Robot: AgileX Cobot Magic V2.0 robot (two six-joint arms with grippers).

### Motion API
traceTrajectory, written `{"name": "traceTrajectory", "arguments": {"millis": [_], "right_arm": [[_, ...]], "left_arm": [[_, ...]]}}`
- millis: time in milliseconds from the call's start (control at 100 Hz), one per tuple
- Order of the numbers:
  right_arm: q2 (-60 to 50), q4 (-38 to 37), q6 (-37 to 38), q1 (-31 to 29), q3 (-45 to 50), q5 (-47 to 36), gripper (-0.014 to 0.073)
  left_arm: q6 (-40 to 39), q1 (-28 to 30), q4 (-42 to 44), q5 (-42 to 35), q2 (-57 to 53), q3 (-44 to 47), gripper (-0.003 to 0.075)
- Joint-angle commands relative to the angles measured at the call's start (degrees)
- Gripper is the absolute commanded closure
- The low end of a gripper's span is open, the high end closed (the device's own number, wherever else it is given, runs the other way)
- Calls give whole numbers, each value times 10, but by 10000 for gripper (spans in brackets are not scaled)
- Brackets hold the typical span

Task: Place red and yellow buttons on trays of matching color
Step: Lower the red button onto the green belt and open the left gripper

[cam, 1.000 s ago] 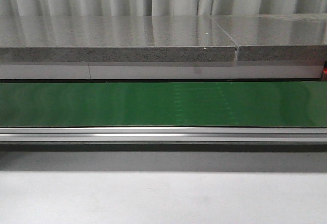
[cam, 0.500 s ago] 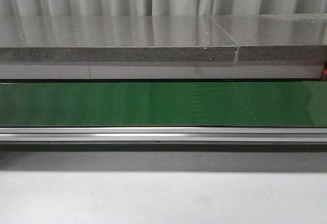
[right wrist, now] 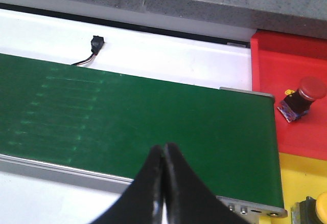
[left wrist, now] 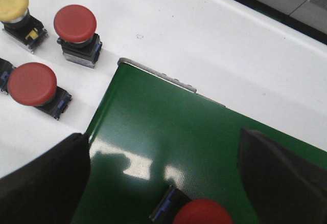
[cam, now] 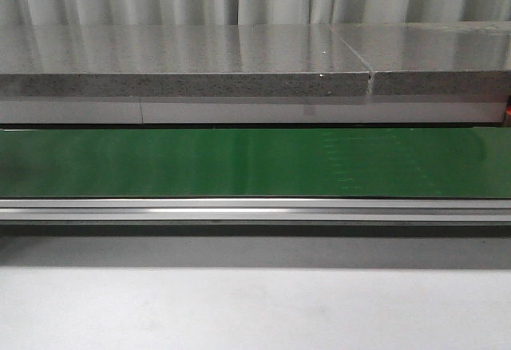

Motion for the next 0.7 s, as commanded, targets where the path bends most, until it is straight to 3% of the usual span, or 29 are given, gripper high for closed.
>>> {"name": "traceTrajectory", "arguments": {"millis": [0, 210, 690], "right_arm": [[-1, 4, -4, 2, -13, -35, 662], [-1, 4, -4, 2, -13, -35, 662], [-1, 4, -4, 2, -13, -35, 662]], "left_arm": [[1, 12, 6, -14, -27, -22, 135], [1, 75, 63, 44, -31, -19, 135], [1, 252, 69, 28, -11, 15, 135]]}}
